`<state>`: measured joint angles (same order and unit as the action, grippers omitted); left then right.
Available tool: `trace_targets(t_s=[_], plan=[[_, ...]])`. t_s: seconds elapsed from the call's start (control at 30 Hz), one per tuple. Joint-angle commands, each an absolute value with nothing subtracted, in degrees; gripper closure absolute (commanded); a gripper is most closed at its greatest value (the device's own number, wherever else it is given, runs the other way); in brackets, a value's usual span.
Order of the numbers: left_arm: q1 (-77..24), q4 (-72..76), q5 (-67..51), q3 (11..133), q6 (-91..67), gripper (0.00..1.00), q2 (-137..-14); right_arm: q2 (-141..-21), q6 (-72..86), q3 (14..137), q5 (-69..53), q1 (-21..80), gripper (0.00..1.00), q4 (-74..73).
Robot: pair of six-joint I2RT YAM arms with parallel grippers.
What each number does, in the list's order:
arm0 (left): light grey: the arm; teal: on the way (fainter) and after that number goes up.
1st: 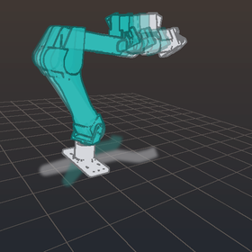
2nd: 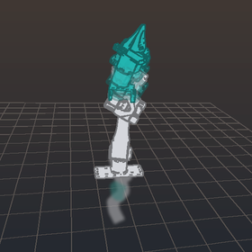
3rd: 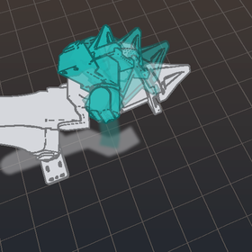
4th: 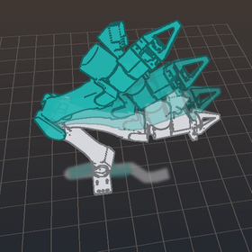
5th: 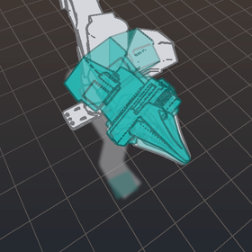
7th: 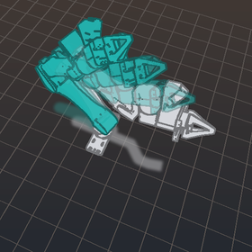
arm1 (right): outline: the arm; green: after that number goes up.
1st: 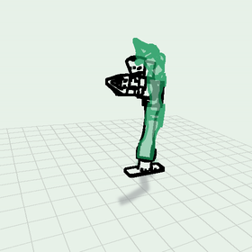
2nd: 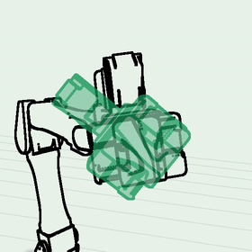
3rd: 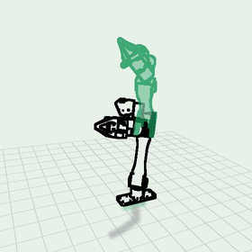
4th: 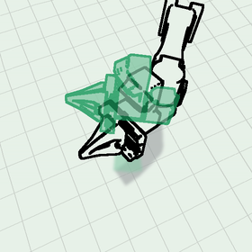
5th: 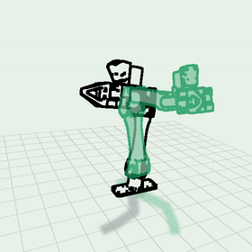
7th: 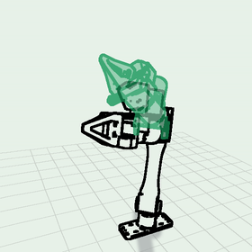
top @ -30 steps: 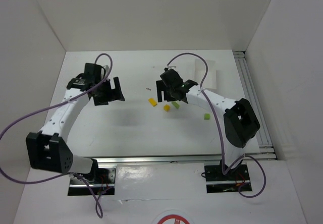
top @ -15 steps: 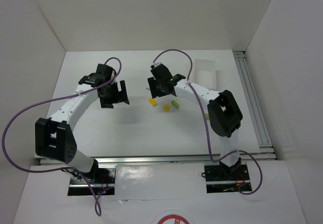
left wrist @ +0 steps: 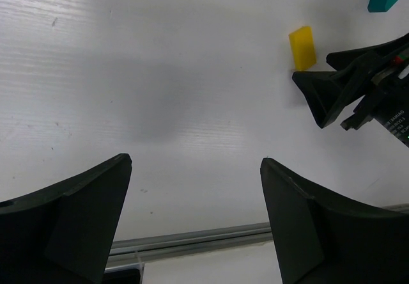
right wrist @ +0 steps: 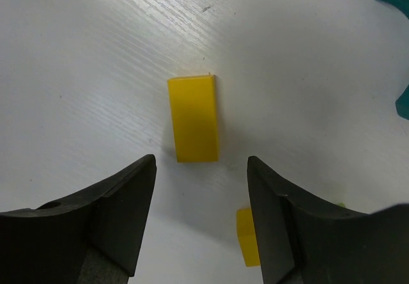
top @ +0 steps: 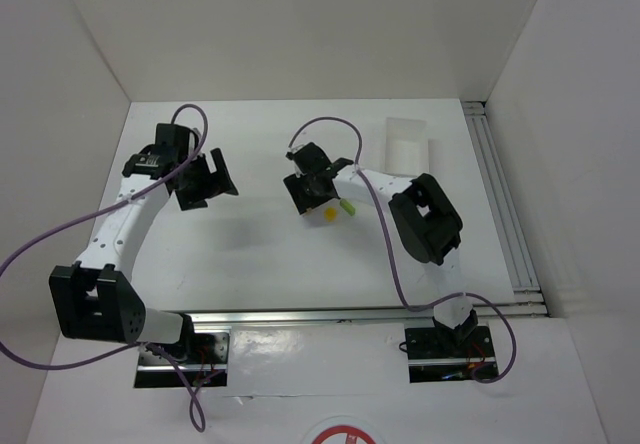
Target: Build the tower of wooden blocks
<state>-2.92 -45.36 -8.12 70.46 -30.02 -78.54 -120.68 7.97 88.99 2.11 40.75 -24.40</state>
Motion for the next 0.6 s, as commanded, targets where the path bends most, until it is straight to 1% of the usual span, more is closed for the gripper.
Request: trace_targets(t_s=[0.0, 0.17, 0.2, 0.3, 0.33, 0.4, 0.43, 0.47, 0.5, 0.57], plan=[[-2.99, -44.57, -10.90, 69.79, -29.18, 0.05, -77.87, -120.58, 6.68, 88.59, 2.01, 41.66, 0.34, -21.01], [-2.99, -44.56, -11.43, 69.26, -28.65, 0.05, -77.87, -122.78, 6.68, 89.74, 5.10, 42.28, 0.42, -20.48], [-2.99, -44.56, -11.43, 69.26, -28.65, 0.05, -77.87, -122.78, 6.68, 89.74, 5.10, 42.28, 0.42, -20.48], [-2.99, -44.04, -12.04, 69.26, -28.13, 0.05, -77.87, -123.92, 6.68, 90.79, 5.10, 42.28, 0.53, -20.48], [-2.99, -44.03, -12.74, 69.26, -28.13, 0.05, -77.87, -123.93, 6.68, 90.79, 5.10, 42.28, 0.55, -20.48], [-2.99, -44.03, -13.36, 69.26, -28.13, 0.05, -78.40, -123.93, 6.68, 90.79, 5.10, 42.80, 0.63, -20.48], [-2.99, -44.03, -14.23, 69.26, -27.60, 0.05, -78.40, -123.06, 6.68, 90.79, 5.10, 42.80, 0.65, -19.96], [-2.99, -43.51, -15.54, 69.26, -27.08, 0.05, -78.92, -122.00, 6.68, 89.57, 5.10, 42.80, 0.70, -19.34], [-2.99, -43.51, -16.43, 69.26, -27.07, 0.06, -78.93, -121.30, 6.68, 89.56, 5.10, 42.80, 0.77, -19.34], [-2.99, -42.89, -20.36, 69.26, -25.93, 0.06, -79.45, -118.05, 6.68, 87.02, 5.10, 42.80, 0.77, -18.02]])
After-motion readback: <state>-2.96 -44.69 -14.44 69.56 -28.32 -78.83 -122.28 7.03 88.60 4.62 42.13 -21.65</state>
